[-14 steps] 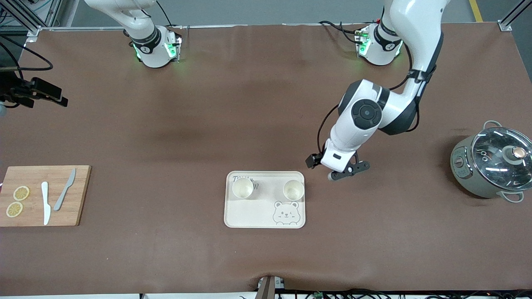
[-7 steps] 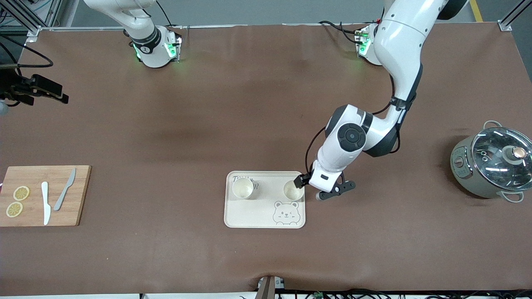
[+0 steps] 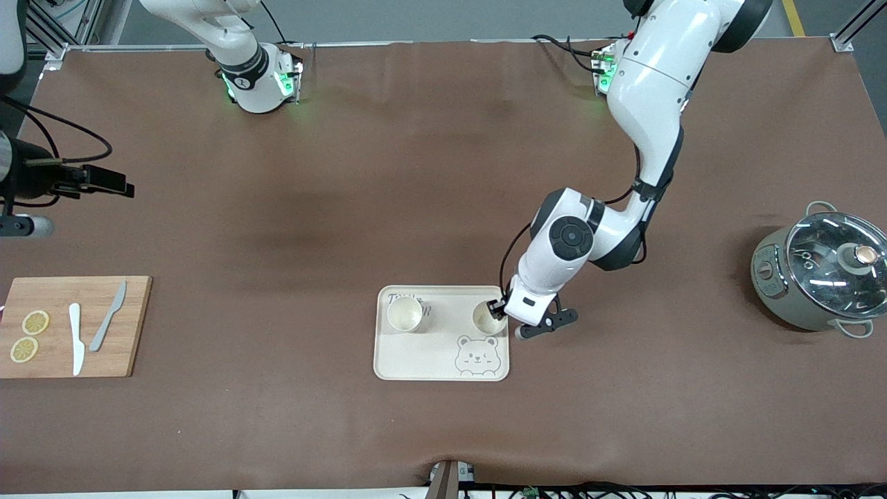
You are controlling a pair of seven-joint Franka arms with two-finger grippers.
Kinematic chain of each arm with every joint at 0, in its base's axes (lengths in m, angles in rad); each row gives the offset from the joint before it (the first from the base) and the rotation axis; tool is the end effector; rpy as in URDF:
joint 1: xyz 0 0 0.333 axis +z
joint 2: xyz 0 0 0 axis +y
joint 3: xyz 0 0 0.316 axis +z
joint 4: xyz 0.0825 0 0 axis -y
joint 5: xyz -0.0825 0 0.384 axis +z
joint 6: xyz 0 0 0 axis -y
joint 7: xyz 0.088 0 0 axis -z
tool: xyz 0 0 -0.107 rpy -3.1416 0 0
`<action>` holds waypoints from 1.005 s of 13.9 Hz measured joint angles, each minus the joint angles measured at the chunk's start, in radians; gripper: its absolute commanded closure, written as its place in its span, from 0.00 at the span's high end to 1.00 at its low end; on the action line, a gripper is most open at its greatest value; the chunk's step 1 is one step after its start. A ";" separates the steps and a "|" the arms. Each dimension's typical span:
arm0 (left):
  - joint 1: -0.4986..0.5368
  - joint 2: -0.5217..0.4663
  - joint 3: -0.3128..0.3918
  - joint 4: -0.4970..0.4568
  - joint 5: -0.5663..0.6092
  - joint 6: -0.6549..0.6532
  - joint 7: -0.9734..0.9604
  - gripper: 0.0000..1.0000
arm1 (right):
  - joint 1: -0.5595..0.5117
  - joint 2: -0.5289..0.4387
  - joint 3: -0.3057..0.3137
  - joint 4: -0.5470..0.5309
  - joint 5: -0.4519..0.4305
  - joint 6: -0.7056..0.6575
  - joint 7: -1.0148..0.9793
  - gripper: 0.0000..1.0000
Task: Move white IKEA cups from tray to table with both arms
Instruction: 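Lower the left gripper onto the nearest white cup and close on it, then carry the cup toward the pot while the right gripper reaches the tray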
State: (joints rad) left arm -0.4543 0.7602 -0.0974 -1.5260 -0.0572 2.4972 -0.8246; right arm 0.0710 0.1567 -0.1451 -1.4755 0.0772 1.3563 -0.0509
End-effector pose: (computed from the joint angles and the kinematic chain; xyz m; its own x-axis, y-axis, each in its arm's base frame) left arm 0.6286 -0.3716 0.2313 0.9357 0.3477 0.0599 0.3264 -0.9176 0.2269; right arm 0.5739 -0.0268 0.5651 0.9635 -0.0086 -0.2674 -0.0278 -0.9973 -0.0682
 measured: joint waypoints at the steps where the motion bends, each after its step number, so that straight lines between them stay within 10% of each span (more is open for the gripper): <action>1: -0.003 0.003 0.000 0.001 0.000 0.004 0.000 0.02 | -0.002 0.013 -0.001 -0.002 -0.001 -0.001 0.001 1.00; 9: -0.005 -0.016 0.002 0.051 0.000 0.016 0.000 0.00 | 0.060 0.099 0.019 -0.103 0.024 0.237 0.267 1.00; 14: 0.072 -0.178 0.009 0.067 0.001 -0.166 0.073 0.00 | 0.098 0.253 0.195 -0.126 0.044 0.528 0.703 1.00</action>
State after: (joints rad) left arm -0.3827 0.5821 -0.0879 -1.4588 -0.0561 2.3315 -0.7514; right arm 0.1689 0.4097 0.0494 -1.6010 0.1211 1.8845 0.6518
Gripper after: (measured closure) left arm 0.974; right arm 0.000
